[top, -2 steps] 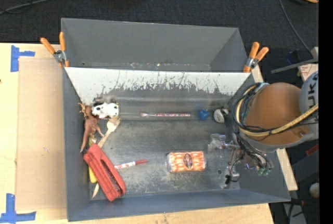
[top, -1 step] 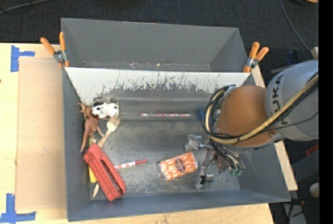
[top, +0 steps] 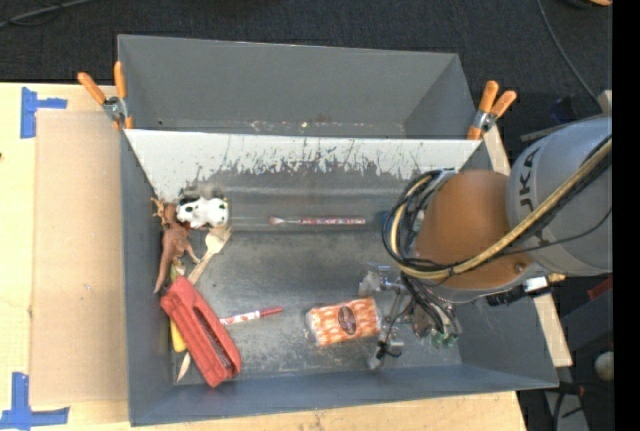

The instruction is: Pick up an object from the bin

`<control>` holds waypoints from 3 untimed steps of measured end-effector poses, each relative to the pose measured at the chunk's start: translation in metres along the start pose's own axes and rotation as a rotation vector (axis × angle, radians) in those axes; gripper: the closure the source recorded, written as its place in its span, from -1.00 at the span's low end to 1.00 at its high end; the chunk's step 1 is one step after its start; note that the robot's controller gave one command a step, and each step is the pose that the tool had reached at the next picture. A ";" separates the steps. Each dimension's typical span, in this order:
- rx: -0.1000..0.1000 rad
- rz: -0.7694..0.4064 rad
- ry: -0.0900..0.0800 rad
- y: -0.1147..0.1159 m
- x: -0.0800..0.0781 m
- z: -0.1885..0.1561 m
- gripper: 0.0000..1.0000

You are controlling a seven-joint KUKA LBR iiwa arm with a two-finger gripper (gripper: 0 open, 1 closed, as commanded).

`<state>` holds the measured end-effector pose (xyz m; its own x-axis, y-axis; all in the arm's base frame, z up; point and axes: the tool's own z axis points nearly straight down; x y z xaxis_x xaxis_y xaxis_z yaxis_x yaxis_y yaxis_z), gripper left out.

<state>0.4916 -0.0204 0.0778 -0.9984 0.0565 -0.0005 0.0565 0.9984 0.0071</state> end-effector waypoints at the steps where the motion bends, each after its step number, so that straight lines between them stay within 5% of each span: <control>1: 0.000 -0.198 -0.003 -0.048 -0.011 0.008 1.00; 2: 0.000 -0.197 -0.003 -0.048 -0.011 0.008 1.00; 3: -0.001 -0.330 0.000 0.013 0.017 -0.031 -1.00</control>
Offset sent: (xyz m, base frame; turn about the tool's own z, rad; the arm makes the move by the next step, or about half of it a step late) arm 0.0000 0.0000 0.0000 0.0000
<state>0.4754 -0.0066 0.1090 -0.9629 -0.2700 -0.0031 -0.2700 0.9628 0.0072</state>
